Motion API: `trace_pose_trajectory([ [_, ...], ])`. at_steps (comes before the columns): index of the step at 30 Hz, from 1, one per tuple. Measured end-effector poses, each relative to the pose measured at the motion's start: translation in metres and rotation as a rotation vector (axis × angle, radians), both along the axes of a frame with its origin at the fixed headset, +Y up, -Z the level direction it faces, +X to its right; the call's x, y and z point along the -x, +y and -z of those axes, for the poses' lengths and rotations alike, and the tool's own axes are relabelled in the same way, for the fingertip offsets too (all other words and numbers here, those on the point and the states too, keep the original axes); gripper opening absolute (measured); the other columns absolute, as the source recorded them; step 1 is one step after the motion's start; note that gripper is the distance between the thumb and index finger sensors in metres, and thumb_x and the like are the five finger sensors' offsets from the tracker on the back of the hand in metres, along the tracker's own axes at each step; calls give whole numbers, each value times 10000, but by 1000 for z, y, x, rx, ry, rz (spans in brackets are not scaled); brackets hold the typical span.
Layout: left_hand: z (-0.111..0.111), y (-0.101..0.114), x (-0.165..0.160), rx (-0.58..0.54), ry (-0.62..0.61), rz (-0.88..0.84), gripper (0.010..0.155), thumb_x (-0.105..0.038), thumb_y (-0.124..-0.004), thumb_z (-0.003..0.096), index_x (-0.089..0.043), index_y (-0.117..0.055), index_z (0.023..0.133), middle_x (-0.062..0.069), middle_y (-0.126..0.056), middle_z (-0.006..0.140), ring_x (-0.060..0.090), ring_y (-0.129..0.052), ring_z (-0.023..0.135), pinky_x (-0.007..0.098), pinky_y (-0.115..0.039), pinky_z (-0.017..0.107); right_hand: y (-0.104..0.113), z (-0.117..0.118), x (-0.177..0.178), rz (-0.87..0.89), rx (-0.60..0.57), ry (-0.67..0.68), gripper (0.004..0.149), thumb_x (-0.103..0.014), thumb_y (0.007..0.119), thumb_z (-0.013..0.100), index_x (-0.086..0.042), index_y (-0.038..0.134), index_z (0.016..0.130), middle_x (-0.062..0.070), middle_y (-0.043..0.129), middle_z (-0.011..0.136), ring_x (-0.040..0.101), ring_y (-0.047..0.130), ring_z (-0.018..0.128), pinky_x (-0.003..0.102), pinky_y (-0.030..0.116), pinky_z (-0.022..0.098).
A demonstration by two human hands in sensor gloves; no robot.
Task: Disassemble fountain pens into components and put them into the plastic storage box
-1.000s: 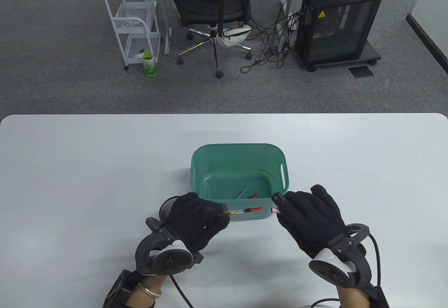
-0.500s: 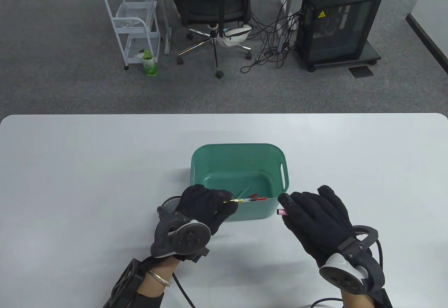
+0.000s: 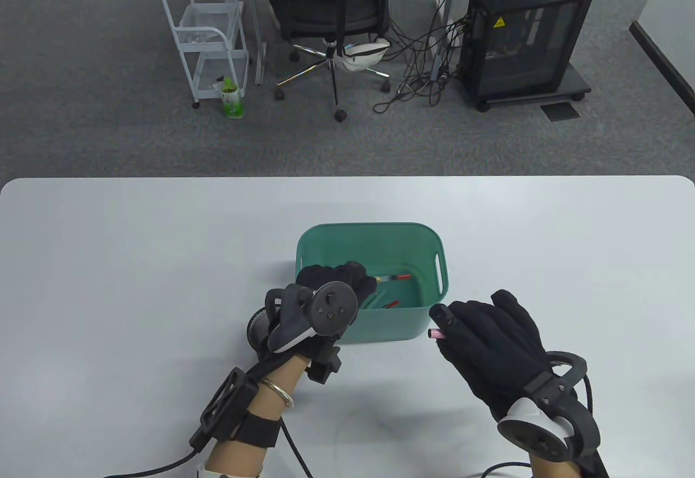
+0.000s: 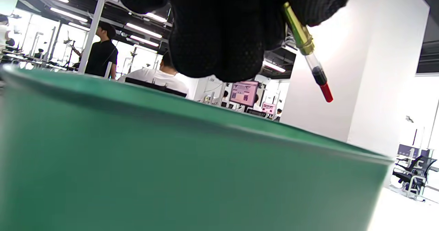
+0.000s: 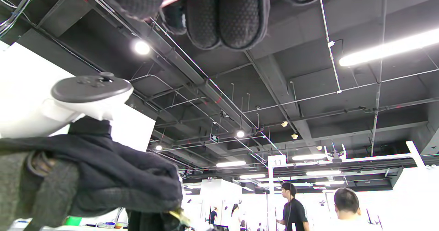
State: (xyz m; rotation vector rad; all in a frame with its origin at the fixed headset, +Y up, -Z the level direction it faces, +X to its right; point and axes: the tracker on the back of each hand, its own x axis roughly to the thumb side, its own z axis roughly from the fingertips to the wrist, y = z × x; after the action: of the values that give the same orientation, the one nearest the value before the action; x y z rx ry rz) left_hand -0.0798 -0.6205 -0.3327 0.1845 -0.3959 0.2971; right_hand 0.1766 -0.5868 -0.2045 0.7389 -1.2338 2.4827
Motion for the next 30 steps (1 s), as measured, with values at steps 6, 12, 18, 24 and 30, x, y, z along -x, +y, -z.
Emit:
trace_pose_trajectory([
  [6, 12, -12, -5, 36, 27, 39, 442, -456, -665, 685, -116, -846, 900, 63, -1019, 795, 252, -984, 708, 534, -631, 753, 0, 0, 1, -3, 4, 2, 458, -477, 705, 570, -343, 769, 1003, -71, 825, 937, 125, 853, 830, 499, 573, 799],
  [12, 18, -19, -6, 49, 39, 36, 446, -468, -664, 683, -126, -843, 908, 58, -1014, 810, 254, -978, 722, 533, -637, 746, -2, 1, 4, -12, 14, 11, 458, -479, 705, 570, -344, 770, 1003, -72, 827, 936, 126, 852, 831, 501, 571, 800],
  [18, 19, -24, -5, 59, 29, 46, 506, -502, -646, 678, -150, -809, 1001, 81, -950, 962, 296, -906, 878, 551, -603, 781, 0, 1, 1, -6, 12, 2, 460, -479, 704, 570, -341, 768, 1004, -71, 825, 938, 125, 853, 831, 501, 573, 799],
  [24, 12, -25, -1, 70, -32, 58, 631, -524, -543, 692, -172, -650, 1204, 138, -680, 1259, 401, -607, 1165, 575, -444, 872, 1, 2, -1, -1, 10, -6, 460, -480, 704, 570, -341, 770, 1003, -70, 827, 937, 127, 853, 831, 501, 572, 800],
  [30, -5, -24, 4, 40, -88, 95, 690, -519, -491, 695, -172, -437, 1289, 138, -425, 1357, 405, -336, 1243, 562, -264, 903, 1, 2, -1, -3, 11, -7, 461, -480, 703, 570, -341, 769, 1004, -71, 827, 936, 126, 853, 831, 500, 573, 799],
])
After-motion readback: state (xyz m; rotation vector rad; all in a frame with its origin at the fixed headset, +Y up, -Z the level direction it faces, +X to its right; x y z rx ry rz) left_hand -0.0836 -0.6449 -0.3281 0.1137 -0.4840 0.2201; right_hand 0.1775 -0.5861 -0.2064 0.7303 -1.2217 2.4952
